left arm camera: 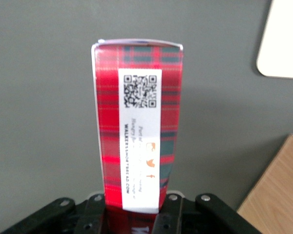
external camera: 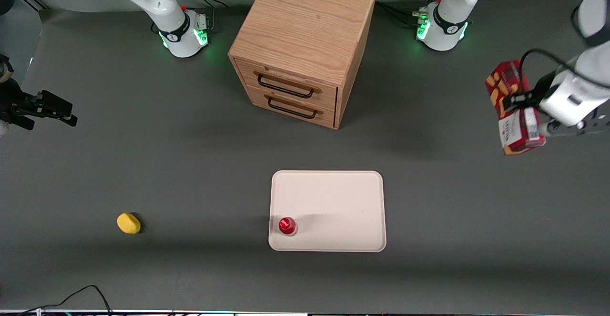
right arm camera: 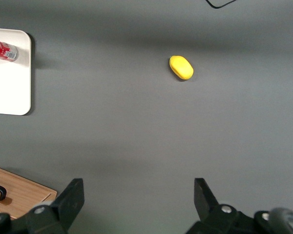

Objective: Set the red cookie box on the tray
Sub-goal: 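Lift the cookie box upright with the left gripper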

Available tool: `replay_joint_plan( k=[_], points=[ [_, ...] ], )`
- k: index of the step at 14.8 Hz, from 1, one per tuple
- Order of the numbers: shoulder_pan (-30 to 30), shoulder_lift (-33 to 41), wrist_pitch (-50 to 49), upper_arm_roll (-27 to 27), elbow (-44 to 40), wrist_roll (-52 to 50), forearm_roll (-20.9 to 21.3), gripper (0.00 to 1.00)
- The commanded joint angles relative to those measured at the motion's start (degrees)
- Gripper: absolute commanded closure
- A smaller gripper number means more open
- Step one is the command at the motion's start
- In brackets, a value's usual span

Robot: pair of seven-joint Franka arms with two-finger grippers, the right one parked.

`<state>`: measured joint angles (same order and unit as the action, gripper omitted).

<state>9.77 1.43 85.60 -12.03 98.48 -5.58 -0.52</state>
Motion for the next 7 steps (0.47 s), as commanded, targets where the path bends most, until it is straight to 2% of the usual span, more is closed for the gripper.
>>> replay_joint_plan(
  k=[1,3,7],
  points=[
    [-0.45,-2.05,-5.7,-1.32,-6.98,0.57,0.17,1.0],
    [-0.63,-2.48,-4.84,-3.95,-7.25,-1.88,-0.88,1.0],
    [-1.33,-7.83,-1.77,-12.64,-12.33,-19.77,-3.61,1.0]
  ],
)
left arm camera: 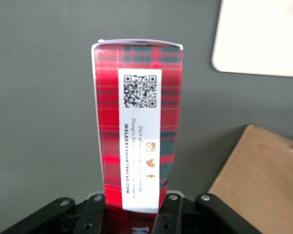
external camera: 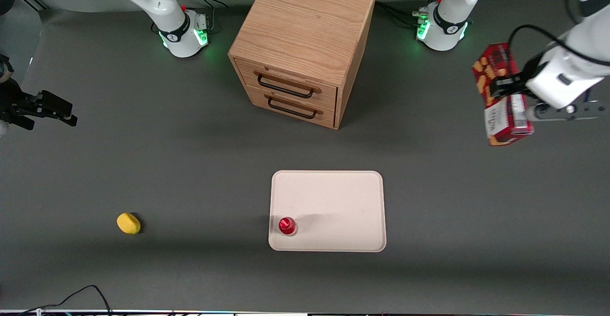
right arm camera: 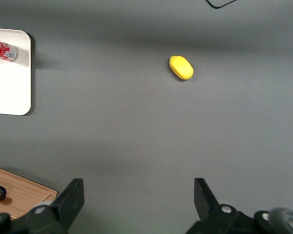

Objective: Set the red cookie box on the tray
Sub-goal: 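Carry the held box over the white tray and lower it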

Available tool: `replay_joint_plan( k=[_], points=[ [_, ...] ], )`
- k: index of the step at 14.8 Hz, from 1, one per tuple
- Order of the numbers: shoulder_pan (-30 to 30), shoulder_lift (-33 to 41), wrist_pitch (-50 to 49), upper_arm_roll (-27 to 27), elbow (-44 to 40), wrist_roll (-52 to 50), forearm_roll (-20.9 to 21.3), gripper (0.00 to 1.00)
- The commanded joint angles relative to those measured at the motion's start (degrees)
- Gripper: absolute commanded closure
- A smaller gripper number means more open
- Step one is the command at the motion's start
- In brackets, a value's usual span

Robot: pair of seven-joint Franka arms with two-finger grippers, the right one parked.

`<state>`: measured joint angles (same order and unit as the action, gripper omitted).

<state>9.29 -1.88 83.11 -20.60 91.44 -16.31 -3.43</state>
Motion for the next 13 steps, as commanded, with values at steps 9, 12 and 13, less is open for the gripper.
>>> replay_joint_plan(
  k=[9,12,13],
  points=[
    [-6.38,-19.82,20.67,-11.04,-8.47,-33.07,3.59,1.0],
    [-10.85,-24.21,25.95,-11.13,-9.09,-36.24,10.08,1.0],
    [-11.91,-26.05,27.1,-11.13,-10.22,-37.03,11.67,1.0]
  ],
)
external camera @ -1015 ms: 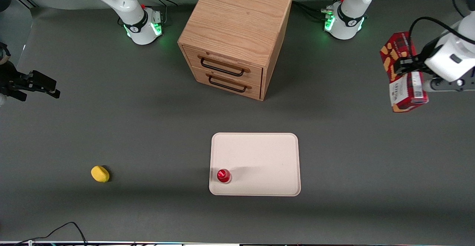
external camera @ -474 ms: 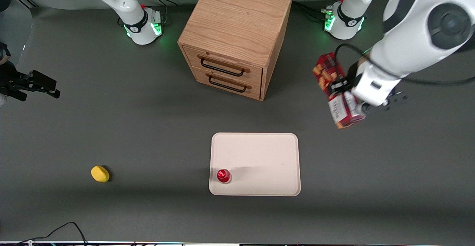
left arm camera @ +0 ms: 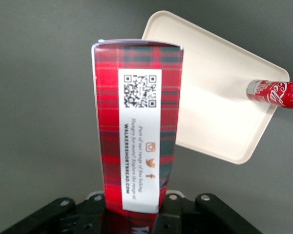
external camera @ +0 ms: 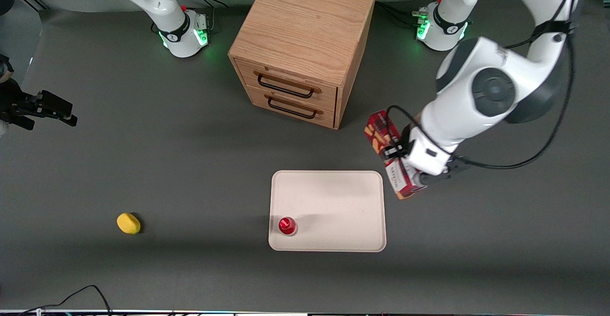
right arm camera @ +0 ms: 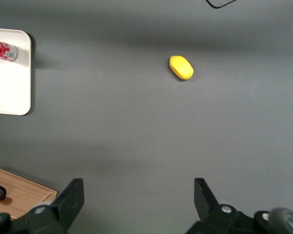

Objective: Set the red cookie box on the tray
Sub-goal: 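Carry the held box over the white tray and lower it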

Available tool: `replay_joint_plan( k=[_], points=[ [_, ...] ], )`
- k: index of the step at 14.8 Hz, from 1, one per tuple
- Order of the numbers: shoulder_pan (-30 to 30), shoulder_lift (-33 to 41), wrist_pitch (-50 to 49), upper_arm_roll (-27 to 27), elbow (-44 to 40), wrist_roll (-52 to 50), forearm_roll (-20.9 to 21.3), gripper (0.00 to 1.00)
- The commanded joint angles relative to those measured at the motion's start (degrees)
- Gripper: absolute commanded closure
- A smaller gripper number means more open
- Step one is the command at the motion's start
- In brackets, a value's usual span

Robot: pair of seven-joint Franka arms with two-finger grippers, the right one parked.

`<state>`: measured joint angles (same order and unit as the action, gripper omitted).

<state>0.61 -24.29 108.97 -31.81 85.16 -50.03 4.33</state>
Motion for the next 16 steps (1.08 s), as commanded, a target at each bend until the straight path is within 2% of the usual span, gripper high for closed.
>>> replay_joint_plan(
  k=[1,4,7,9,13,16],
  points=[
    [-4.29,-5.58,2.12,0.08,-5.25,-4.36,4.97,1.0],
    [-6.85,-11.29,6.59,0.35,-7.9,-5.6,10.06,1.0],
    [-7.2,-17.53,12.83,0.87,-11.14,-5.6,12.8,1.0],
    [-7.12,-21.83,14.68,0.96,-13.34,-5.69,16.13,1.0],
    [-9.39,-25.81,18.65,4.82,-13.44,-6.39,16.94,1.0],
    [-9.66,-26.51,18.74,5.18,-13.09,-7.36,17.02,1.0]
  ],
)
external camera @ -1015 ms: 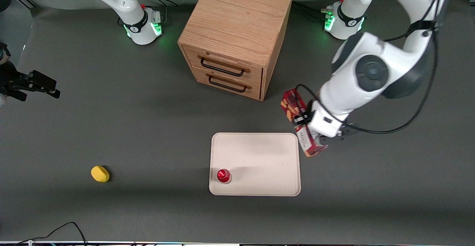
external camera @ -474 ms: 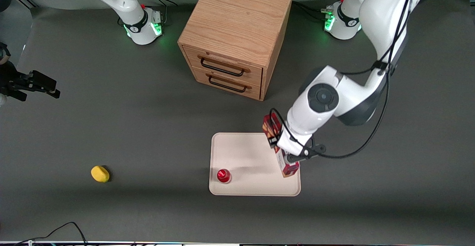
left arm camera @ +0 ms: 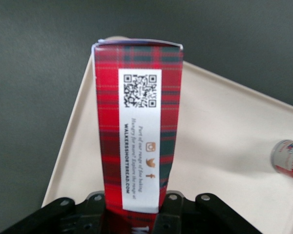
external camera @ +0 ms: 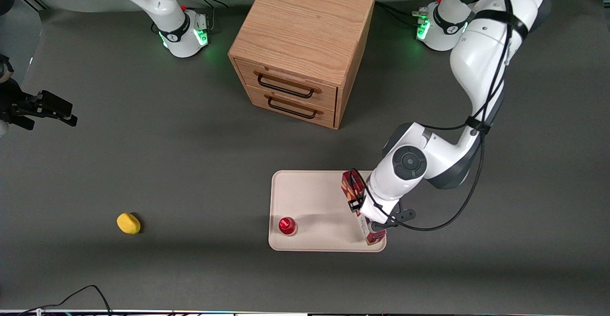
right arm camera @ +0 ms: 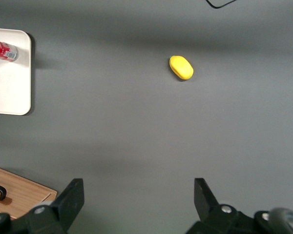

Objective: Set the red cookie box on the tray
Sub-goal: 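Tip the box down flat onto the tray with the left gripper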

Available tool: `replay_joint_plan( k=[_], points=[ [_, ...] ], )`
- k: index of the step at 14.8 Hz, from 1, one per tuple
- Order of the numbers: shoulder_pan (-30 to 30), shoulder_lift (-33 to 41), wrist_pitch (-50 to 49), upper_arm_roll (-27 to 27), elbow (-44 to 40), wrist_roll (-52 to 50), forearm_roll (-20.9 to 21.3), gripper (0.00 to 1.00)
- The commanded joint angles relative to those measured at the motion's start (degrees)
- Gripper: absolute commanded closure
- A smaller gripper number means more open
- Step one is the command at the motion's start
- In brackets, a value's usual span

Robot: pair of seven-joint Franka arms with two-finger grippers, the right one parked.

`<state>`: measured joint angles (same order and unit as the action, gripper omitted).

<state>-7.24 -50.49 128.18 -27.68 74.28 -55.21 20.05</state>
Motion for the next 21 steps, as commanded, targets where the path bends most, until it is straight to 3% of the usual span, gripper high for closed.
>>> replay_joint_plan(
  k=[1,11,14,17,21],
  points=[
    [-1.82,-0.49,-0.48,1.05,-2.12,-2.27,1.4,1.0],
    [-1.99,-3.74,6.11,1.57,-0.19,-2.53,2.19,0.98],
    [-2.08,-3.65,6.56,2.71,0.34,-2.53,2.28,0.66],
    [-1.91,-3.48,6.47,2.8,0.52,-2.44,2.28,0.0],
    [-1.38,-1.73,2.36,2.63,0.08,-1.92,2.19,0.0]
  ],
)
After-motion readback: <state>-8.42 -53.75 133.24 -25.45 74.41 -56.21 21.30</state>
